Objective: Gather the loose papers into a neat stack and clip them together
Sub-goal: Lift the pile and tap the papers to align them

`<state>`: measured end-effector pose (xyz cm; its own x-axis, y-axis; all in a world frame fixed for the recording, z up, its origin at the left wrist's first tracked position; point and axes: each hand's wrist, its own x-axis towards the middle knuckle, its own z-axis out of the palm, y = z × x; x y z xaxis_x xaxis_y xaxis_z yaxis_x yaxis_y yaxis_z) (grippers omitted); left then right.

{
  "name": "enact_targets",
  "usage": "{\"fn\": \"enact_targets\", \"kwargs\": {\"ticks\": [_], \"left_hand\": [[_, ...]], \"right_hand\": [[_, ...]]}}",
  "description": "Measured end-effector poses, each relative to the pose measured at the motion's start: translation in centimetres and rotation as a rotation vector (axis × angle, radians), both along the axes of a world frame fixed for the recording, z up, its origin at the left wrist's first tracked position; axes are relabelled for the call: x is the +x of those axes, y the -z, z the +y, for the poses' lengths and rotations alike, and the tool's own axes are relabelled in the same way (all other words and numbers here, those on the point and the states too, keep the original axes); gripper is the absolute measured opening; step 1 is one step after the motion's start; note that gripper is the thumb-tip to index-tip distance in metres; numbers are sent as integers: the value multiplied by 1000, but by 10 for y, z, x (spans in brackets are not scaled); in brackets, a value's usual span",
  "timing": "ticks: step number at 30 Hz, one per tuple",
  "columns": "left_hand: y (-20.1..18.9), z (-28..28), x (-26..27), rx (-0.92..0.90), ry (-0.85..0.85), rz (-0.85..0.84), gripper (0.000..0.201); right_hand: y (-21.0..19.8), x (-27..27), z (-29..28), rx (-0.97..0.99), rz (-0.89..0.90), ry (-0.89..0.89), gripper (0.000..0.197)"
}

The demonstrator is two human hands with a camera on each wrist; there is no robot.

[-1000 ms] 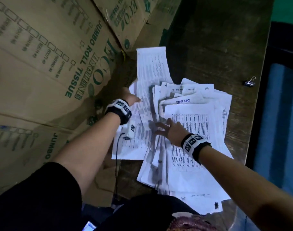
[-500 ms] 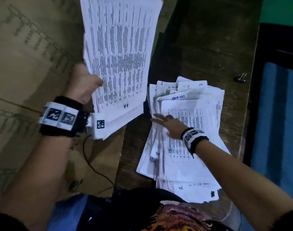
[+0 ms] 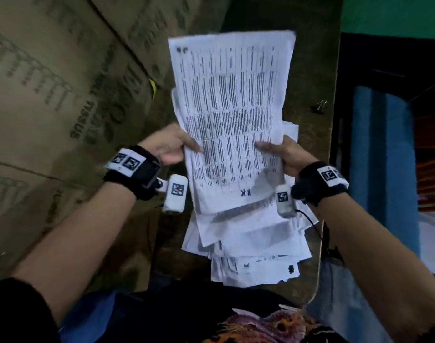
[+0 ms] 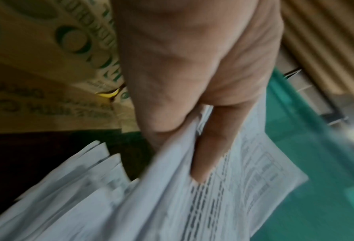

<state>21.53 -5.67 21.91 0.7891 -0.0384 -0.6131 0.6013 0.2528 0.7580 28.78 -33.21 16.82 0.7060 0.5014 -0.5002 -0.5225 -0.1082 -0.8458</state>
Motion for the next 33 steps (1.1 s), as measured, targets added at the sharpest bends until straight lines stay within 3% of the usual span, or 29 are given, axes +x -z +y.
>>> {"fn": "enact_targets", "kwargs": {"ticks": [2, 4, 5, 8, 10, 13, 16, 18, 20, 24, 27, 30, 33], "left_hand": [[32, -24, 0, -40, -25, 64, 53], [58, -53, -5, -15, 11, 147, 44], [70, -66, -8, 73, 29, 186, 46], [114, -94, -17, 410, -25, 141, 41], [126, -106, -23, 520, -12, 101, 39], [129, -112, -25, 654, 97, 45, 44], [130, -101, -30, 871, 77, 34, 58], [140, -84, -33, 1055, 90, 226, 89], [146, -79, -34, 1004, 158, 403, 107], [146, -104, -30, 830, 264, 430, 108], [148, -105, -22, 677, 175, 450, 110], [150, -84, -17, 620, 76, 470, 112], [152, -65, -24, 552, 165, 496, 109]], "right_hand": [[12, -15, -25, -58, 27, 50, 50], [28, -35, -41, -186, 17, 93, 45], [35, -43, -45, -311, -20, 86, 51], [66, -60, -48, -677, -113, 8, 95], [87, -64, -47, -755, -117, -32, 100], [100, -62, -54, -930, -193, -158, 59], [103, -49, -72, -1130, -186, -208, 94], [102, -39, -80, -1192, -132, -124, 101], [98, -35, -76, -1154, -84, -98, 107], [109, -40, -56, -998, -31, -76, 105], [114, -44, -56, -897, 67, 79, 94], [107, -47, -64, -807, 168, 110, 52], [100, -52, -68, -801, 195, 20, 61]]}}
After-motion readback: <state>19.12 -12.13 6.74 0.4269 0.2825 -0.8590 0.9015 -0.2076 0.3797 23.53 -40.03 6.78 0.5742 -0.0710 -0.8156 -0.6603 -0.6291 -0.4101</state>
